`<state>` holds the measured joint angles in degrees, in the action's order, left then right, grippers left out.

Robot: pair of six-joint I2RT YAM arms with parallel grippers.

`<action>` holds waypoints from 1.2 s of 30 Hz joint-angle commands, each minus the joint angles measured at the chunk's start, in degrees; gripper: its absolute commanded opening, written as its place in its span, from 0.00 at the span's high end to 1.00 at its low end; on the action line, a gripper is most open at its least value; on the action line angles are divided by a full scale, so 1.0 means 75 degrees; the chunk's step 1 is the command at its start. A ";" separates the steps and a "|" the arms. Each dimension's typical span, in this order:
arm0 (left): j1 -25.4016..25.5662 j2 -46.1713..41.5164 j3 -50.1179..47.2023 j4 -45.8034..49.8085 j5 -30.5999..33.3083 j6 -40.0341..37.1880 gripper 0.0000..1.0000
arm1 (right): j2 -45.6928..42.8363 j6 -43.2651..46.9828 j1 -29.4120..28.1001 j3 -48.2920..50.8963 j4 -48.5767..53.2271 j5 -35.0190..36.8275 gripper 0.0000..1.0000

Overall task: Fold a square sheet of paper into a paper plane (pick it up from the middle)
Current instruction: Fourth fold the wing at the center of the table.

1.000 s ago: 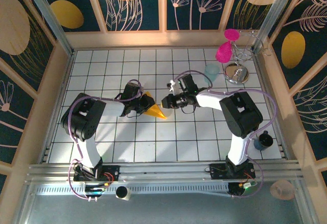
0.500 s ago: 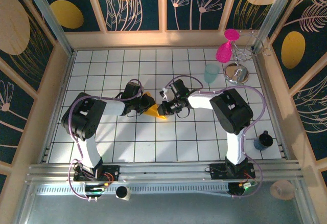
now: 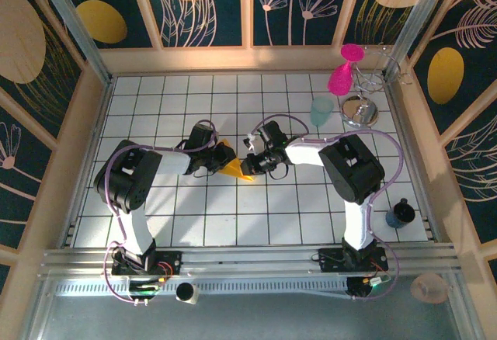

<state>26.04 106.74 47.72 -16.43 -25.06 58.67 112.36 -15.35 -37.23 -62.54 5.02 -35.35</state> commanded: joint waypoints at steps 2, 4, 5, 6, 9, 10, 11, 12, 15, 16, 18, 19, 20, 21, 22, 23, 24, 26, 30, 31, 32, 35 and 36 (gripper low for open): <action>-0.0018 0.0234 0.0084 0.0402 0.0212 -0.0160 0.82 | 0.0149 0.0169 0.0007 -0.0028 0.0410 0.0237 0.88; -0.0017 0.0261 0.0094 0.0484 0.0247 -0.0174 0.83 | 0.0171 0.0223 0.0008 -0.0028 0.0498 0.0249 0.88; -0.0016 0.0273 0.0094 0.0519 0.0265 -0.0171 0.82 | 0.0196 0.0244 0.0018 -0.0039 0.0553 0.0258 0.89; -0.0021 0.0285 0.0094 0.0565 0.0284 -0.0171 0.83 | 0.0211 0.0281 0.0009 -0.0040 0.0632 0.0271 0.89; -0.0016 0.0328 0.0082 0.0693 0.0335 -0.0182 0.83 | 0.0251 0.0416 0.0014 -0.0017 0.0880 0.0308 0.89; -0.0015 0.0334 0.0071 0.0744 0.0353 -0.0183 0.83 | 0.0255 0.0466 0.0008 -0.0012 0.0988 0.0307 0.90; -0.0016 0.0353 0.0062 0.0787 0.0381 -0.0183 0.83 | 0.0256 0.0505 0.0007 0.0006 0.1060 0.0308 0.90; -0.0022 0.0360 0.0048 0.0835 0.0417 -0.0181 0.83 | 0.0255 0.0534 0.0014 0.0024 0.1137 0.0318 0.90; -0.0016 0.0386 0.0035 0.0973 0.0514 -0.0183 0.83 | 0.0217 0.0601 0.0013 0.0103 0.1339 0.0398 0.91; -0.0021 0.0404 0.0024 0.1004 0.0544 -0.0181 0.83 | 0.0183 0.0605 0.0007 0.0161 0.1401 0.0452 0.91; -0.0015 0.0417 0.0001 0.1075 0.0615 -0.0176 0.83 | 0.0081 0.0632 0.0023 0.0314 0.1489 0.0513 0.92; -0.0017 0.0416 -0.0010 0.1104 0.0645 -0.0182 0.83 | -0.0015 0.0618 0.0021 0.0422 0.1529 0.0550 0.92; -0.0020 0.0428 -0.0001 0.1139 0.0668 -0.0183 0.83 | -0.0079 0.0609 0.0021 0.0523 0.1568 0.0570 0.92; -0.0021 0.0431 -0.0012 0.1169 0.0681 -0.0183 0.84 | -0.0172 0.0591 0.0026 0.0658 0.1591 0.0588 0.92; -0.0023 0.0429 -0.0023 0.1170 0.0690 -0.0182 0.84 | -0.0283 0.0529 0.0030 0.0820 0.1590 0.0592 0.92; -0.0015 0.0421 -0.0023 0.1171 0.0702 -0.0183 0.84 | -0.0382 0.0470 0.0024 0.0961 0.1584 0.0592 0.92; -0.0018 0.0417 -0.0035 0.1171 0.0715 -0.0194 0.84 | -0.0489 0.0413 0.0023 0.1108 0.1587 0.0589 0.92; -0.0028 0.0392 -0.0035 0.1182 0.0728 -0.0217 0.84 | -0.0726 0.0285 0.0033 0.1381 0.1593 0.0644 0.93; -0.0016 0.0382 -0.0028 0.1153 0.0705 -0.0237 0.84 | -0.1249 0.0144 0.0054 0.1702 0.1597 0.0835 0.93; -0.0016 0.0380 -0.0024 0.1150 0.0693 -0.0246 0.84 | -0.1384 0.0135 0.0060 0.1718 0.1573 0.0917 0.94; -0.0015 0.0373 -0.0012 0.1143 0.0676 -0.0253 0.84 | -0.1553 0.0120 0.0066 0.1706 0.1537 0.1030 0.94; -0.0015 0.0371 -0.0019 0.0982 0.0528 -0.0276 0.84 | -0.2048 0.0112 0.0084 0.1489 0.1172 0.1223 0.94; -0.0015 0.0364 -0.0012 0.0895 0.0470 -0.0276 0.84 | -0.2140 0.0094 0.0067 0.1364 0.0974 0.1221 0.93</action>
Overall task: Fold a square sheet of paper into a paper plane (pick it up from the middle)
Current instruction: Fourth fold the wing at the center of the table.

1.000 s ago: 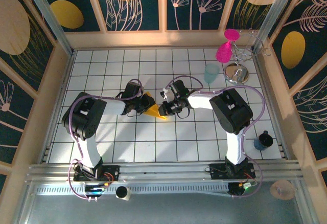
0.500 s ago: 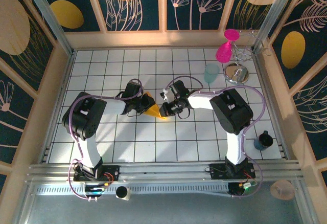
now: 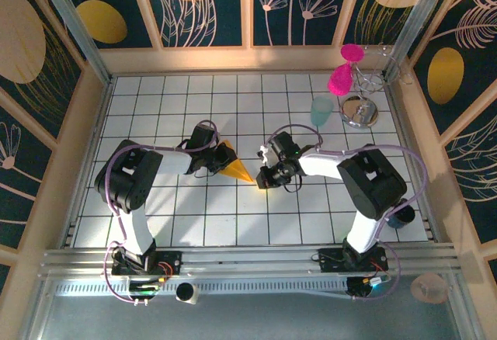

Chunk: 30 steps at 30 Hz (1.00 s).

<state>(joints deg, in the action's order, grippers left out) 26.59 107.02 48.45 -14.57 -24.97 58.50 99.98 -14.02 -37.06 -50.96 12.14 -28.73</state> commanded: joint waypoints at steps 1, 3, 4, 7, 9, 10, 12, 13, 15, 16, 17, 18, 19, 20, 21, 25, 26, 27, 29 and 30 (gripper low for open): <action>-0.0088 0.0307 -0.0107 0.0572 0.0396 -0.0253 0.84 | -0.0513 -0.0131 0.0039 -0.0285 -0.0156 0.0342 0.94; -0.0089 0.0293 -0.0079 0.0493 0.0284 -0.0265 0.84 | -0.0322 -0.0287 0.0002 -0.0621 -0.0511 0.0198 0.94; -0.0089 0.0277 -0.0062 0.0447 0.0213 -0.0265 0.84 | -0.0135 -0.0389 -0.0035 -0.0782 -0.0628 0.0145 0.95; -0.0088 0.0300 -0.0049 0.0190 -0.0096 -0.0228 0.84 | 0.0443 -0.0736 -0.0144 -0.1275 -0.1002 0.0099 0.99; -0.0089 0.0304 0.0009 0.0229 -0.0079 -0.0195 0.84 | 0.0751 -0.1020 -0.0162 -0.1426 -0.1307 -0.0024 1.00; -0.0097 0.0321 0.0066 0.0375 0.0000 -0.0189 0.84 | 0.0840 -0.1095 -0.0174 -0.1475 -0.1398 -0.0069 1.00; -0.0089 0.0405 0.0262 0.0834 0.0231 -0.0217 0.84 | 0.0998 -0.1152 -0.0223 -0.1568 -0.1488 -0.0156 1.00; -0.0089 0.0462 0.0343 0.1025 0.0308 -0.0220 0.84 | 0.1075 -0.1125 -0.0249 -0.1634 -0.1473 -0.0206 1.00; -0.0090 0.0504 0.0384 0.1141 0.0374 -0.0130 0.84 | 0.1288 -0.1045 -0.0284 -0.1776 -0.1365 -0.0338 1.00; -0.0089 0.0519 0.0395 0.1225 0.0436 -0.0090 0.84 | 0.1381 -0.1005 -0.0297 -0.1847 -0.1293 -0.0401 1.00; -0.0088 0.0535 0.0450 0.1368 0.0506 -0.0074 0.84 | 0.1463 -0.0968 -0.0300 -0.1887 -0.1252 -0.0453 1.00; -0.0088 0.0564 0.0505 0.1511 0.0590 -0.0080 0.85 | 0.1518 -0.0945 -0.0308 -0.1917 -0.1224 -0.0446 1.00; -0.0095 0.0578 0.0552 0.1655 0.0680 -0.0077 0.85 | 0.1564 -0.0934 -0.0309 -0.1935 -0.1192 -0.0415 1.00; -0.0088 0.0590 0.0572 0.1716 0.0704 -0.0072 0.85 | 0.1610 -0.0899 -0.0298 -0.1958 -0.1185 -0.0400 1.00; -0.0096 0.0601 0.0579 0.1759 0.0722 -0.0055 0.85 | 0.1653 -0.0886 -0.0291 -0.1959 -0.1162 -0.0382 1.00; -0.0088 0.0672 0.0640 0.1983 0.0799 -0.0008 0.85 | 0.1796 -0.0806 -0.0250 -0.2001 -0.1050 -0.0289 1.00; -0.0098 0.0703 0.0643 0.2012 0.0822 -0.0007 0.85 | 0.1821 -0.0772 -0.0239 -0.1995 -0.1005 -0.0240 1.00; -0.0089 0.0707 0.0646 0.2024 0.0822 -0.0006 0.85 | 0.1841 -0.0757 -0.0238 -0.1975 -0.0966 -0.0197 1.00; -0.0089 0.0719 0.0660 0.2024 0.0811 0.0008 0.85 | 0.1884 -0.0702 -0.0217 -0.1926 -0.0889 -0.0115 1.00; -0.0088 0.0710 0.0682 0.2025 0.0798 0.0005 0.85 | 0.1891 -0.0690 -0.0209 -0.1897 -0.0846 -0.0058 1.00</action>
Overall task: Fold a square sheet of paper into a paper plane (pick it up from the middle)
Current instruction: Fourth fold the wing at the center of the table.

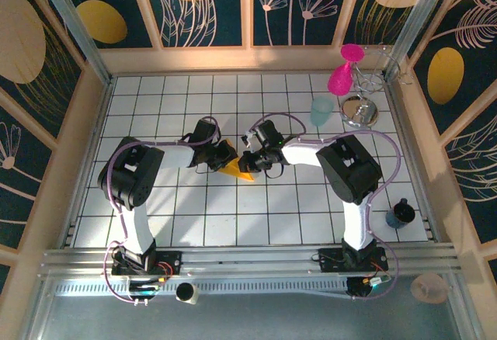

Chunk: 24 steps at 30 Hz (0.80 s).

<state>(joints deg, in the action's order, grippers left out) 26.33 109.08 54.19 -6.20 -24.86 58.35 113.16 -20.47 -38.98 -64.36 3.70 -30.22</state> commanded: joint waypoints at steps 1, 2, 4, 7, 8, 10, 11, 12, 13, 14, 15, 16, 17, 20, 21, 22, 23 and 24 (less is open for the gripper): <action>-0.0053 0.0423 -0.0050 0.0891 0.0762 0.0013 0.85 | 0.0166 0.0197 0.0044 -0.0085 0.0339 0.0220 1.00; -0.0053 0.0377 0.0003 0.0868 0.0727 -0.0003 0.85 | 0.0197 0.0215 0.0053 -0.0070 0.0411 0.0282 1.00; -0.0053 0.0222 0.0119 0.0794 0.0645 -0.0099 0.85 | 0.0253 0.0227 0.0076 -0.0028 0.0559 0.0411 1.00; -0.0061 -0.0286 0.0149 0.0389 0.0521 -0.0268 0.85 | 0.0317 0.0233 0.0108 0.0035 0.0783 0.0532 1.00; -0.0058 -0.0500 0.0129 0.0269 0.0526 -0.0355 0.85 | 0.0336 0.0232 0.0112 0.0058 0.0834 0.0559 1.00; -0.0055 -0.0882 0.0021 0.0091 0.0575 -0.0546 0.85 | 0.0356 0.0210 0.0123 0.0062 0.0944 0.0571 1.00; -0.0053 -0.1054 -0.0093 0.0029 0.0590 -0.0618 0.86 | 0.0374 0.0189 0.0138 0.0072 0.0976 0.0572 1.00; -0.0065 -0.1182 -0.0213 -0.0058 0.0590 -0.0672 0.87 | 0.0377 0.0169 0.0135 0.0067 0.1003 0.0572 1.00; -0.0042 -0.1300 -0.0370 -0.0183 0.0568 -0.0704 0.88 | 0.0383 0.0133 0.0135 0.0062 0.1028 0.0563 1.00; -0.0031 -0.1377 -0.0524 -0.0303 0.0523 -0.0696 0.89 | 0.0403 0.0111 0.0137 0.0067 0.1044 0.0539 1.00; -0.0004 -0.1397 -0.0635 -0.0405 0.0447 -0.0698 0.89 | 0.0399 0.0087 0.0144 0.0062 0.1056 0.0526 1.00; 0.0021 -0.1404 -0.0734 -0.0525 0.0334 -0.0680 0.90 | 0.0404 0.0059 0.0147 0.0051 0.1054 0.0504 1.00; 0.0068 -0.1387 -0.0778 -0.0588 0.0242 -0.0687 0.90 | 0.0422 0.0034 0.0147 0.0044 0.1070 0.0481 1.00; 0.0230 -0.1252 -0.0792 -0.0549 0.0249 -0.0734 0.91 | 0.0450 -0.0030 0.0147 0.0026 0.1094 0.0455 1.00; 0.0250 -0.1202 -0.0792 -0.0535 0.0282 -0.0725 0.91 | 0.0462 -0.0039 0.0147 0.0026 0.1088 0.0444 1.00; 0.0251 -0.1127 -0.0795 -0.0572 0.0260 -0.0725 0.91 | 0.0480 -0.0048 0.0141 0.0015 0.1093 0.0428 1.00; 0.0251 -0.1042 -0.0782 -0.0603 0.0252 -0.0725 0.91 | 0.0502 -0.0059 0.0147 0.0015 0.1110 0.0420 1.00; 0.0251 -0.0956 -0.0749 -0.0618 0.0208 -0.0732 0.91 | 0.0505 -0.0062 0.0147 0.0015 0.1111 0.0414 1.00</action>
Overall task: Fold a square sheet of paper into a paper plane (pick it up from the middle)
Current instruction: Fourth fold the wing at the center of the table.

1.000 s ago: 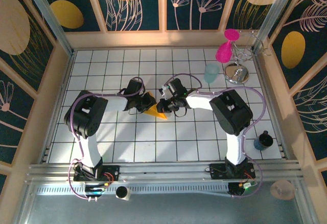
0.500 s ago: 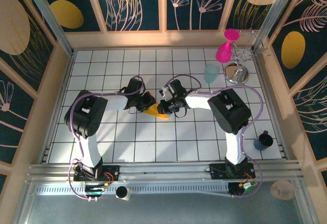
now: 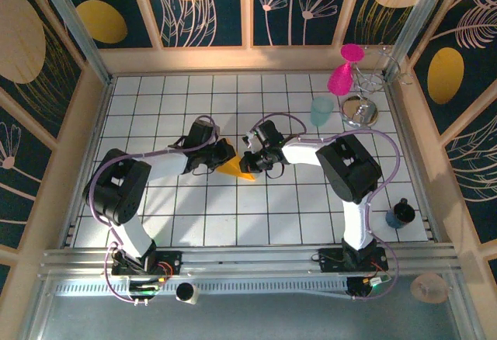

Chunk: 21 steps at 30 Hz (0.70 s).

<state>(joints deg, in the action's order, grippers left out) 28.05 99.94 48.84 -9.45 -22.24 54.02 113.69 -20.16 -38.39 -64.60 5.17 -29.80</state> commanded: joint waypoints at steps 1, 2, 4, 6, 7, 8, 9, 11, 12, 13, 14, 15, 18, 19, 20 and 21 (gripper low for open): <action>0.0021 0.0364 0.0000 -0.0244 -0.0247 -0.0171 0.91 | 0.0448 -0.0102 0.0068 0.0047 0.0927 0.0330 1.00; 0.0021 0.0465 0.0025 -0.0312 -0.0344 -0.0171 0.91 | 0.0445 -0.0104 0.0078 0.0047 0.0935 0.0329 1.00; 0.0021 0.0625 0.0074 -0.0455 -0.0513 -0.0157 0.91 | 0.0456 -0.0104 0.0080 0.0047 0.0962 0.0338 1.00; 0.0033 0.0720 0.0086 -0.0567 -0.0613 -0.0124 0.91 | 0.0467 -0.0118 0.0078 0.0048 0.0979 0.0329 1.00; 0.0030 0.0758 0.0086 -0.0617 -0.0652 -0.0124 0.91 | 0.0486 -0.0121 0.0080 0.0058 0.0981 0.0329 1.00; 0.0023 0.0790 0.0091 -0.0626 -0.0640 -0.0124 0.90 | 0.0486 -0.0140 0.0080 0.0058 0.0984 0.0318 1.00; 0.0030 0.0816 0.0097 -0.0595 -0.0624 -0.0141 0.91 | 0.0505 -0.0151 0.0080 0.0055 0.0988 0.0317 1.00; 0.0024 0.0866 0.0121 -0.0417 -0.0421 -0.0183 0.91 | 0.0532 -0.0148 0.0080 0.0061 0.1023 0.0335 1.00; 0.0023 0.0860 0.0115 -0.0296 -0.0270 -0.0202 0.91 | 0.0533 -0.0158 0.0081 0.0069 0.1045 0.0361 1.00; 0.0021 0.0864 0.0121 -0.0149 -0.0054 -0.0217 0.91 | 0.0539 -0.0160 0.0079 0.0090 0.1067 0.0392 1.00; 0.0021 0.0866 0.0133 0.0061 0.0198 -0.0226 0.91 | 0.0550 -0.0159 0.0080 0.0110 0.1107 0.0427 1.00; 0.0021 0.0882 0.0160 0.0205 0.0382 -0.0251 0.91 | 0.0559 -0.0159 0.0080 0.0126 0.1152 0.0474 1.00; 0.0004 0.0953 0.0157 0.0437 0.0722 -0.0288 0.91 | 0.0603 -0.0113 0.0090 0.0184 0.1373 0.0698 1.00; -0.0013 0.0987 0.0147 0.0468 0.0780 -0.0289 0.90 | 0.0624 -0.0105 0.0092 0.0221 0.1441 0.0774 1.00; -0.0046 0.1033 0.0154 0.0516 0.0814 -0.0299 0.91 | 0.0637 -0.0101 0.0103 0.0254 0.1506 0.0865 1.00; -0.0069 0.1051 0.0147 0.0537 0.0840 -0.0317 0.91 | 0.0642 -0.0099 0.0109 0.0289 0.1575 0.0946 1.00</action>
<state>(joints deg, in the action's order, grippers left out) 28.38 105.82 49.47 -9.61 -21.41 53.17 114.19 -20.56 -38.20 -65.21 6.46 -30.00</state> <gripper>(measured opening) 0.095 0.054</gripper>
